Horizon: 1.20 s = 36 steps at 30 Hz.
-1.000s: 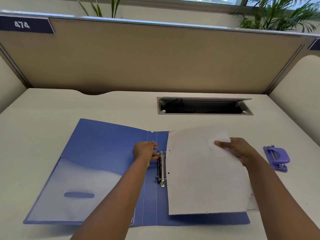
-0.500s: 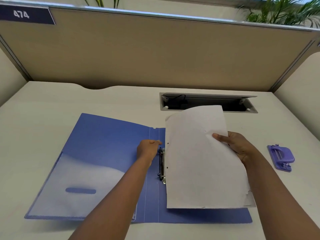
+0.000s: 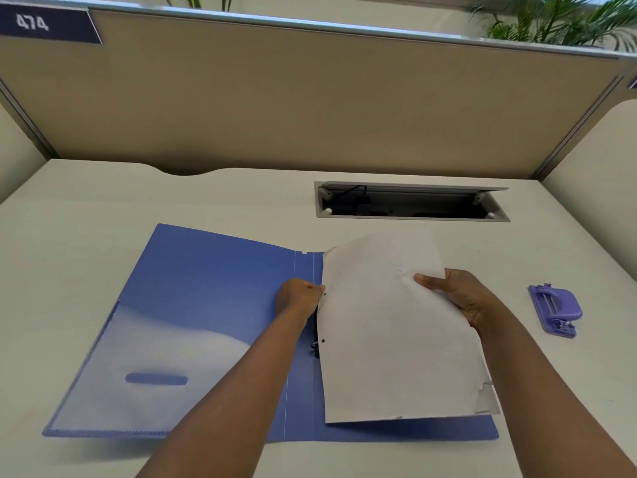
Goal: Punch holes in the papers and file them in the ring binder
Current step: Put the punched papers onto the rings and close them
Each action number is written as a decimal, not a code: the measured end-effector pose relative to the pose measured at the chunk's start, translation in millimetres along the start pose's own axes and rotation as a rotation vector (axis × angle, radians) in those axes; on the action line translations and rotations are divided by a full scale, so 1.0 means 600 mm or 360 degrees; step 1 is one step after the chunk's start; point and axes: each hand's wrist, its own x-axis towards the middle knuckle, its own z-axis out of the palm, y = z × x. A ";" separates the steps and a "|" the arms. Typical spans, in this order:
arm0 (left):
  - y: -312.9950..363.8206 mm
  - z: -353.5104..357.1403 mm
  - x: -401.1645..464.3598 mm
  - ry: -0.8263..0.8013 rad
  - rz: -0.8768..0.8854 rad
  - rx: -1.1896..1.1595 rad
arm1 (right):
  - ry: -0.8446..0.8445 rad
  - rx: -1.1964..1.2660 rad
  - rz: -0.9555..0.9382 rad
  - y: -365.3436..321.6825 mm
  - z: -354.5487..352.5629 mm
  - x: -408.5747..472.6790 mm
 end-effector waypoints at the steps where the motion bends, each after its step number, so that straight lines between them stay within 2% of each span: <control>1: 0.001 0.001 0.002 0.0022 -0.0015 0.0008 | 0.0003 -0.0002 -0.0009 -0.001 -0.002 0.000; 8: 0.011 0.008 0.012 0.0094 -0.0112 0.0117 | 0.0027 -0.0076 -0.0037 -0.003 -0.012 0.004; 16: 0.014 -0.001 0.028 -0.0164 -0.0123 0.0178 | 0.0071 -0.0109 -0.0012 0.001 -0.025 0.013; 19: 0.016 0.000 0.023 -0.0198 -0.0110 0.0349 | 0.0083 -0.0120 -0.0012 0.003 -0.029 0.015; 23: 0.007 0.003 0.010 -0.0091 -0.0022 0.0364 | 0.0069 -0.0100 0.0005 0.005 -0.027 0.013; 26: 0.004 -0.004 -0.003 -0.0088 0.0074 0.0074 | 0.0070 -0.0069 0.0016 0.008 -0.026 0.011; 28: 0.002 -0.015 -0.010 0.0057 0.0162 -0.0049 | 0.0068 -0.0040 0.0010 0.010 -0.025 0.010; 31: 0.001 -0.040 -0.031 0.0176 0.0248 0.0109 | 0.0061 -0.0043 -0.0028 0.009 -0.021 0.005; 33: 0.002 -0.058 -0.044 -0.0026 0.0149 0.0177 | 0.0053 -0.0065 -0.0071 0.005 -0.019 0.001; 36: 0.001 -0.079 -0.067 -0.0628 -0.0110 0.0349 | 0.0061 -0.0111 -0.0092 0.002 -0.019 -0.002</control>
